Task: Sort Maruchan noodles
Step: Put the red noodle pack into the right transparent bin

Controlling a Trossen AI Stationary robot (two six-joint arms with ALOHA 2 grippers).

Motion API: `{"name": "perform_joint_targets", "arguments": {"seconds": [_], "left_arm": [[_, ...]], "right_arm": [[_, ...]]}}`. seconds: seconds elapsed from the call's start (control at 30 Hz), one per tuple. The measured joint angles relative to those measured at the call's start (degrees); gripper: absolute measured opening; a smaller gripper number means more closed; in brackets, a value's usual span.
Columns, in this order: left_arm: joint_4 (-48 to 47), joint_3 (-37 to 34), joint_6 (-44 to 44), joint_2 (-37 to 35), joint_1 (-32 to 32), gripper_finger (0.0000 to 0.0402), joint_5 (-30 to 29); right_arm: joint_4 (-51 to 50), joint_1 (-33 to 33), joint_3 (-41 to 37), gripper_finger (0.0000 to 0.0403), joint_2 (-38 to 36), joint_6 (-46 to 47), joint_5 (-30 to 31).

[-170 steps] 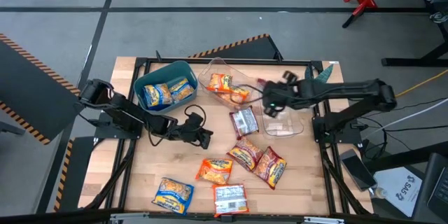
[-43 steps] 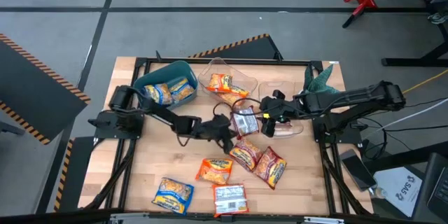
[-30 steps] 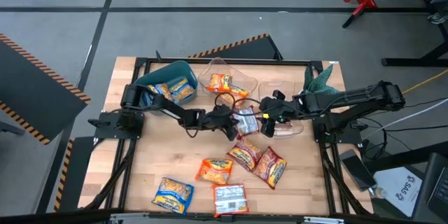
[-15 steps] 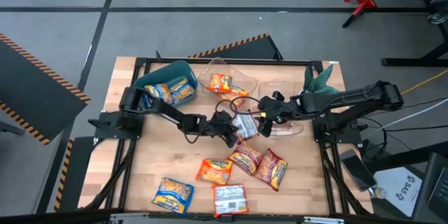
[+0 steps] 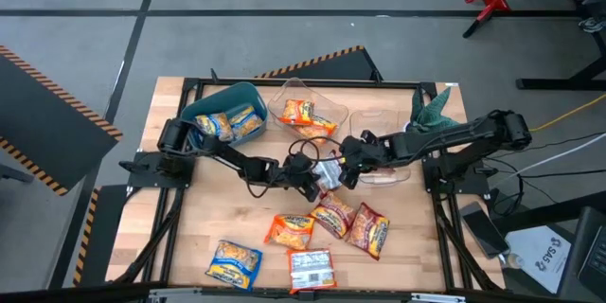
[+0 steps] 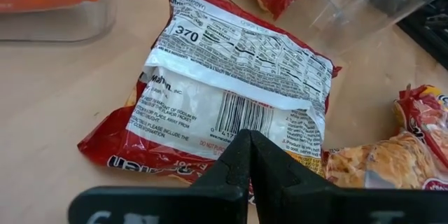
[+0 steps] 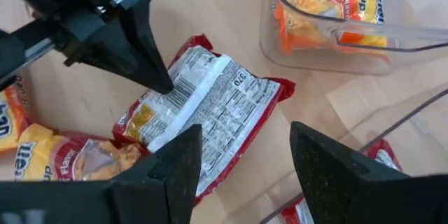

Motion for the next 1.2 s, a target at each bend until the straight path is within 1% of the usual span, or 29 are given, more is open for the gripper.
{"name": "perform_joint_targets", "arguments": {"seconds": [0.2, 0.43, 0.53, 0.67, 0.73, 0.8, 0.83, 0.9, 0.97, 1.03, 1.2], "left_arm": [[-1.9, 0.0, -2.2, -0.5, -1.3, 0.0000, -0.9], [-2.7, 0.0, -3.2, -0.6, -2.3, 0.0000, -0.7], [-2.8, 0.0, -5.6, -0.6, -2.9, 0.0000, -0.7], [-2.8, 0.0, -6.2, -0.7, -3.6, 0.0000, -0.3], [-5.8, 0.0, -6.5, -2.2, -3.5, 0.0000, 1.5], [-8.2, -0.1, -5.2, -3.9, -3.2, 0.0000, 1.9], [-10.5, -0.2, -4.3, -5.0, -3.1, 0.0000, 1.6], [-15.4, -0.6, -3.1, -7.4, -3.1, 0.0000, -0.7], [-17.6, -0.6, -2.7, -8.6, -3.1, 0.0000, -2.7], [-18.3, -0.6, -1.4, -9.2, -3.0, 0.0000, -3.4], [-18.3, -0.6, -1.1, -9.0, -3.4, 0.0000, -4.8]], "right_arm": [[-0.1, 0.0, 0.0, 0.0200, 0.2, 1.0, 1.8], [-0.1, 0.0, 0.0, 0.0200, 0.2, 1.7, 1.7], [-0.1, 0.0, 0.0, 0.0200, 0.2, 2.5, 1.7], [0.1, 0.0, 0.0, 0.0200, 0.2, 2.5, 2.1], [0.1, 0.0, 0.0, 0.0200, 0.2, 2.5, 2.8], [0.1, 0.0, 0.0, 0.0200, 0.2, 2.5, 3.4], [0.1, 0.0, 0.0, 0.0200, 0.3, 2.5, 3.9], [0.4, 0.0, 0.0, 0.0200, 0.3, 2.5, 4.7], [0.4, 0.0, 0.0, 0.0200, 0.3, 2.4, 5.0], [1.0, 0.0, 0.0, 0.0200, 0.3, 2.3, 5.4], [2.0, 0.0, 0.0, 0.0200, 0.3, 2.3, 5.7]]}}
